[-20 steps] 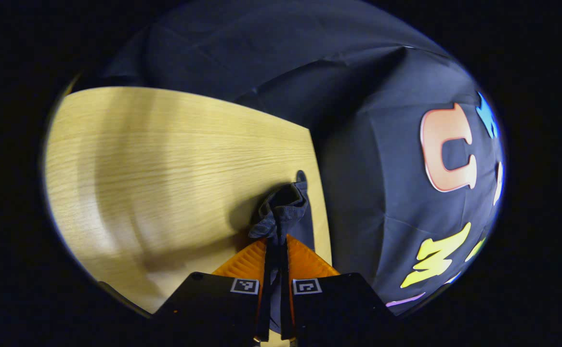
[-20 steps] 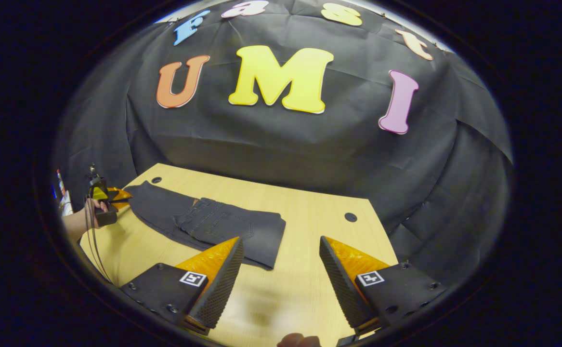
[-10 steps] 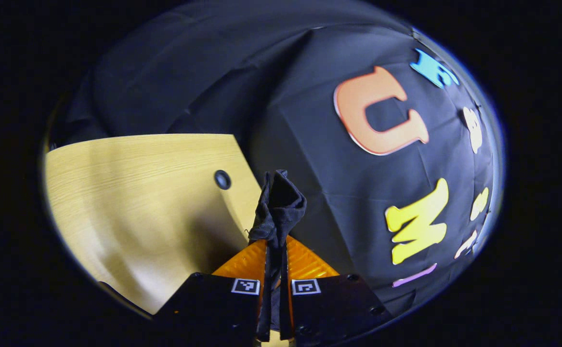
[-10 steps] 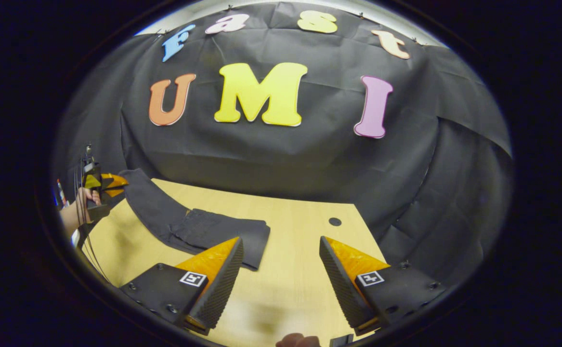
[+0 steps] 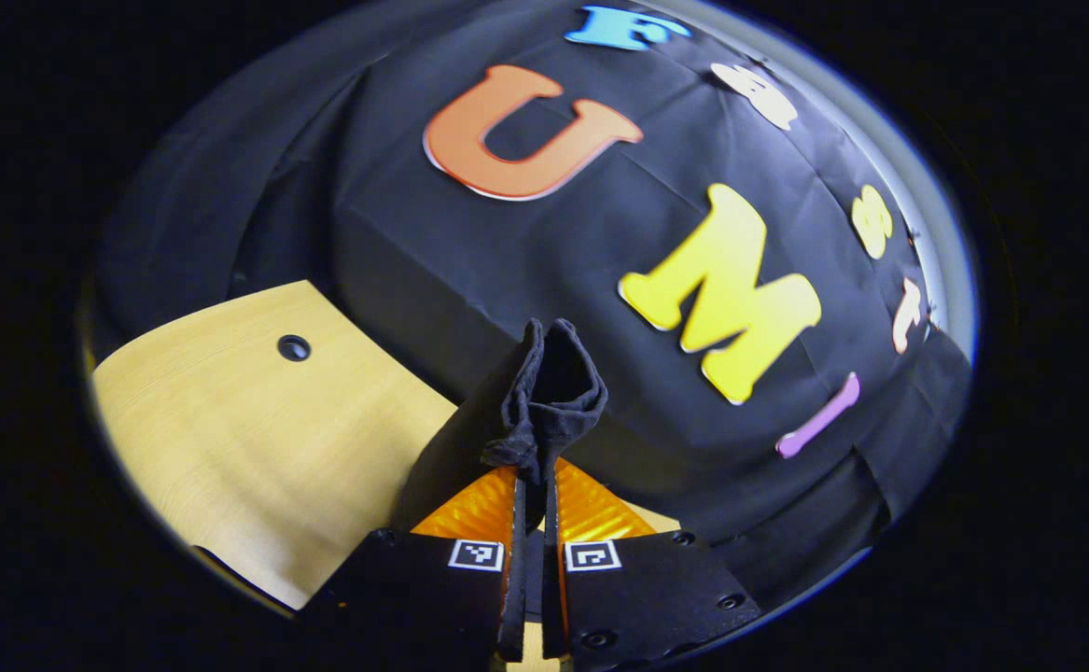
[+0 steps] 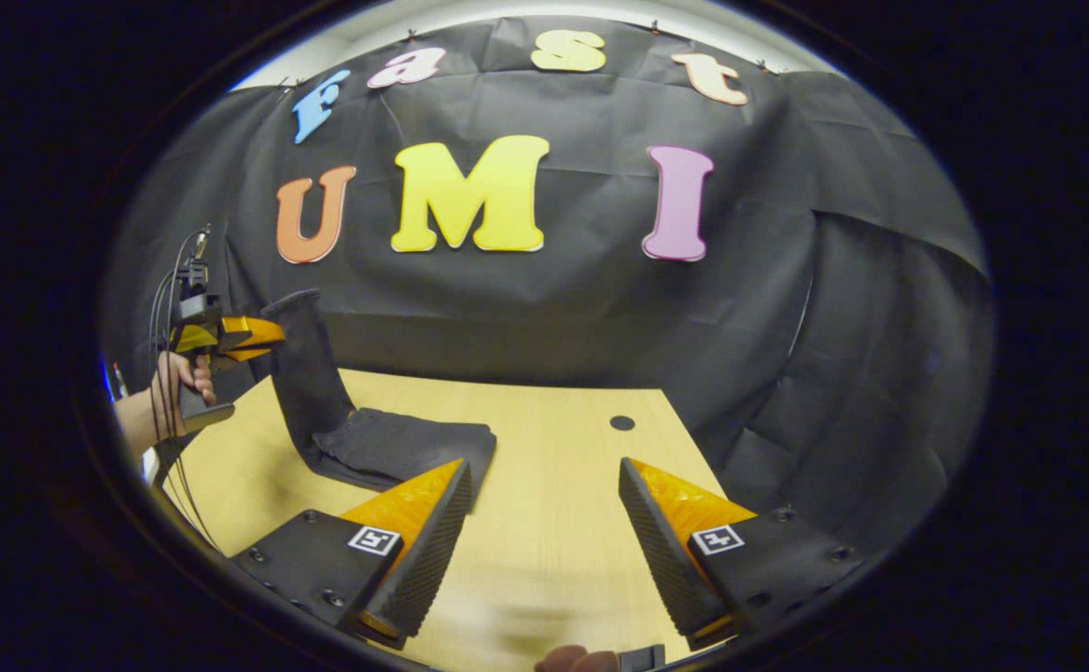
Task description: Grasp the waist and the cuffs of the jeans and fold them to make the two legs overlap; first hold the waist and fold one-third of the jeans toward the cuffs, then hold the cuffs and fold the remaining one-third in the same direction to finish folding.
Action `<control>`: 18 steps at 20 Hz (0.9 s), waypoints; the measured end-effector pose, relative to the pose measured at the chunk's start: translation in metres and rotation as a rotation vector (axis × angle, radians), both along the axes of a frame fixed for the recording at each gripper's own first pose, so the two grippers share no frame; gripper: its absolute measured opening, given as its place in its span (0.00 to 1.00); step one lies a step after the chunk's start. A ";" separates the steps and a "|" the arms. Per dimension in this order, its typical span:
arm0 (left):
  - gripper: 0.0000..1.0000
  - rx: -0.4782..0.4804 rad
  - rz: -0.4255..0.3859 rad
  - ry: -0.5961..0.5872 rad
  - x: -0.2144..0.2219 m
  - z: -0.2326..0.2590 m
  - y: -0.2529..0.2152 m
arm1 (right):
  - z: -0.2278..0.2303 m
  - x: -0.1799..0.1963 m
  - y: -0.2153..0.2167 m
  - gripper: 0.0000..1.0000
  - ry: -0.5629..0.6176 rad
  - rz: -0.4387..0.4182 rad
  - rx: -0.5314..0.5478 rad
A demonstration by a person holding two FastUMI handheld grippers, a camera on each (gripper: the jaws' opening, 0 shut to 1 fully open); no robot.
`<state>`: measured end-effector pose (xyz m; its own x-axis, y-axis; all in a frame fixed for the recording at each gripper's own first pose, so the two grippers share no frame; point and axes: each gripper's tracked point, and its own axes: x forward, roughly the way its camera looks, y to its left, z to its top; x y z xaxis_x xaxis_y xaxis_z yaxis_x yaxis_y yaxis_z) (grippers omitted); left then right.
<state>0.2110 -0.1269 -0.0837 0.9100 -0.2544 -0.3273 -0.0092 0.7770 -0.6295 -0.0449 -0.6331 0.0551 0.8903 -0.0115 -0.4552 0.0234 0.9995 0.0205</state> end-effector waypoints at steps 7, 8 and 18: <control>0.10 0.202 -0.114 0.010 -0.015 -0.050 -0.101 | -0.021 -0.021 -0.078 0.97 0.045 -0.122 0.003; 0.10 0.241 -0.128 0.008 -0.016 -0.059 -0.112 | -0.026 -0.022 -0.087 0.97 0.056 -0.131 0.001; 0.18 0.509 -0.285 0.082 -0.041 -0.170 -0.182 | -0.051 -0.018 -0.115 0.96 0.127 -0.137 -0.019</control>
<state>0.1698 -0.3093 -0.2537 0.7955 -0.2772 -0.5389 0.2111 0.9603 -0.1824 -0.0628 -0.7479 0.0042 0.8153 -0.1379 -0.5623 0.1602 0.9870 -0.0097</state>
